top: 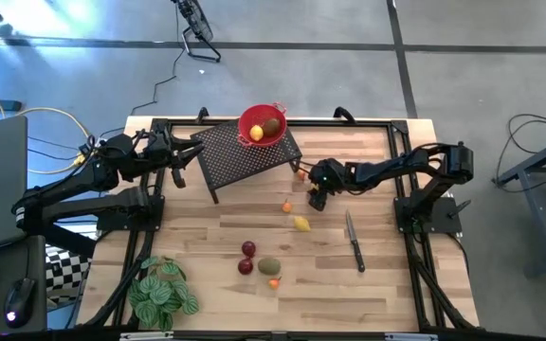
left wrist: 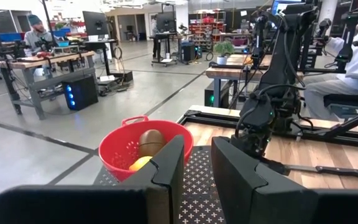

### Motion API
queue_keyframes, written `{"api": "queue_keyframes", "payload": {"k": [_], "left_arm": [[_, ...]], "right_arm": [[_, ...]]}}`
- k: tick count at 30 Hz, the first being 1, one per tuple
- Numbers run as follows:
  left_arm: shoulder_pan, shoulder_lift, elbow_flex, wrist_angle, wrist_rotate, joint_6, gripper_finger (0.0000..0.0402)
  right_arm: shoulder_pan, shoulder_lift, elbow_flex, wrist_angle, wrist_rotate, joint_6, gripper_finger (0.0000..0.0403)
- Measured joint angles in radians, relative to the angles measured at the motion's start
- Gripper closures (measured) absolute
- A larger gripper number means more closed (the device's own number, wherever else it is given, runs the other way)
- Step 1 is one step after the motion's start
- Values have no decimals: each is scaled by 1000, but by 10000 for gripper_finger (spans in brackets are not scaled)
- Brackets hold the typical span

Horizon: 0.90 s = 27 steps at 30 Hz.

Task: Pick & Place Fruit
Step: Put the top lemon into the red strainer bowl on the shelf

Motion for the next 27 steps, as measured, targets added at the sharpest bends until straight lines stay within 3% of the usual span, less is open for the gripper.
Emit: {"api": "queue_keyframes", "payload": {"k": [4,14,18,22,27], "left_arm": [[0,0,0,1,0,0,325],[0,0,0,1,0,0,325],[0,0,0,1,0,0,325],[0,0,0,1,0,0,325],[0,0,0,2,0,0,325]], "right_arm": [[2,-25,0,29,-9,0,187],[0,-191,0,16,-32,-24,285],[-4,-211,0,-9,-26,-48,303],[-5,-205,0,-58,-60,-85,290],[17,-203,0,-99,-54,-36,232]]}}
